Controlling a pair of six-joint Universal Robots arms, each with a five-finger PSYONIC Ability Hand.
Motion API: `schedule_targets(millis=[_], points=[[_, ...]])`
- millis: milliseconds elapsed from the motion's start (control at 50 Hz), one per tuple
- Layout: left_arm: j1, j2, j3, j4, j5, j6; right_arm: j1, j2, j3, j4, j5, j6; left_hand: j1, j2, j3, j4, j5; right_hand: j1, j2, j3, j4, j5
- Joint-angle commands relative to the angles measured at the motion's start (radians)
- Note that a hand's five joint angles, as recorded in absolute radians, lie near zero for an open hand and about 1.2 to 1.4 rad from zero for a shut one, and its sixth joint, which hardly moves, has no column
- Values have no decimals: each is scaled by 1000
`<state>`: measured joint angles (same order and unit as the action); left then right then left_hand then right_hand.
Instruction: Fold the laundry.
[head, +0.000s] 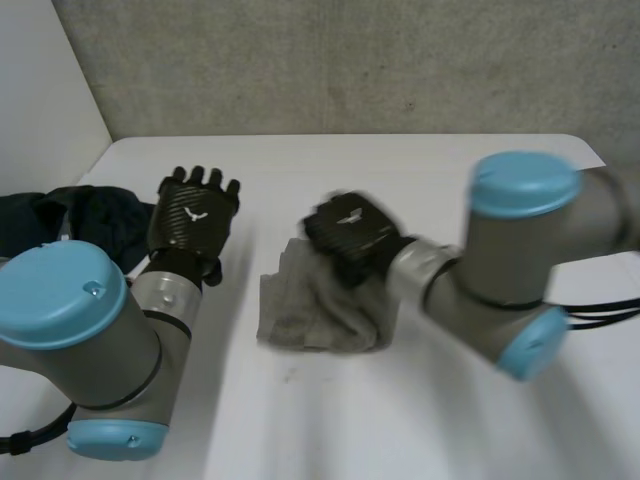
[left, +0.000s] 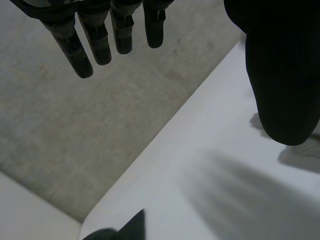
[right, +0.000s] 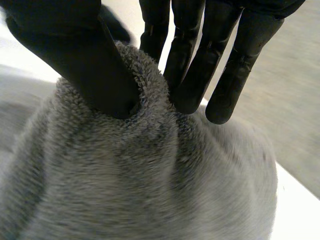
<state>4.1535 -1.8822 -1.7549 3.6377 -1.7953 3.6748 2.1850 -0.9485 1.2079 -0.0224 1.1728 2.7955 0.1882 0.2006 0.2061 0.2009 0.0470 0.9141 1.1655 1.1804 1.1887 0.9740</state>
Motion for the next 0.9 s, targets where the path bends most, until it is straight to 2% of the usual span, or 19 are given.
schedule_targets(millis=[20,40,60,100,120,200,220,300,360,440,520,660,800,900], points=[[22,9,6,1,-47,-6,99,152,-106,70,-30,-14,-14,-26,-32,-26,-47,-466,-717,-732,-740,-700],[22,9,8,1,-47,-9,98,151,-113,76,-24,-13,-14,-26,-32,-26,-47,-692,-943,-958,-966,-926],[22,9,14,1,-46,-16,93,140,-117,82,-3,-1,-14,-26,-32,-26,-47,-740,-991,-1006,-1014,-974],[20,9,23,1,-42,-30,84,123,-113,82,46,19,-14,-26,-32,-26,-47,-740,-991,-1006,-1014,-974],[20,6,31,1,-41,-41,64,96,-110,84,109,56,-14,-26,-32,-26,-47,-740,-991,-1006,-1014,-974],[7,-8,77,-16,19,-111,-11,28,-81,88,209,165,-7,-19,-25,-20,-40,-740,-991,-1006,-1014,-974],[2,-15,93,-40,69,-145,-22,22,-76,88,211,180,5,-8,-13,-8,-29,-740,-991,-1006,-1014,-974],[-33,-73,162,-146,183,-244,-42,39,-77,93,166,237,25,13,7,13,-8,-740,-991,-1006,-1014,-974],[-62,-138,234,-261,212,-338,-45,82,-86,96,117,248,28,16,10,16,-5,-740,-991,-1006,-1014,-974],[-67,-227,304,-384,211,-403,-50,135,-125,140,106,249,25,13,7,13,-8,-740,-991,-1006,-1014,-974],[-62,-273,334,-448,198,-400,-53,187,-155,189,108,240,31,19,13,19,-2,-740,-991,-1006,-1014,-974],[-52,-279,338,-461,136,-388,-54,220,-163,217,114,234,31,19,13,19,-2,-740,-991,-1006,-1014,-974],[-39,-298,331,-473,97,-251,-65,203,-153,219,125,191,17,4,-1,4,-17,-740,-991,-1006,-1014,-974],[-41,-292,344,-473,100,-210,-65,169,-140,225,166,162,11,-2,-7,-2,-23,-740,-991,-1006,-1014,-974]])
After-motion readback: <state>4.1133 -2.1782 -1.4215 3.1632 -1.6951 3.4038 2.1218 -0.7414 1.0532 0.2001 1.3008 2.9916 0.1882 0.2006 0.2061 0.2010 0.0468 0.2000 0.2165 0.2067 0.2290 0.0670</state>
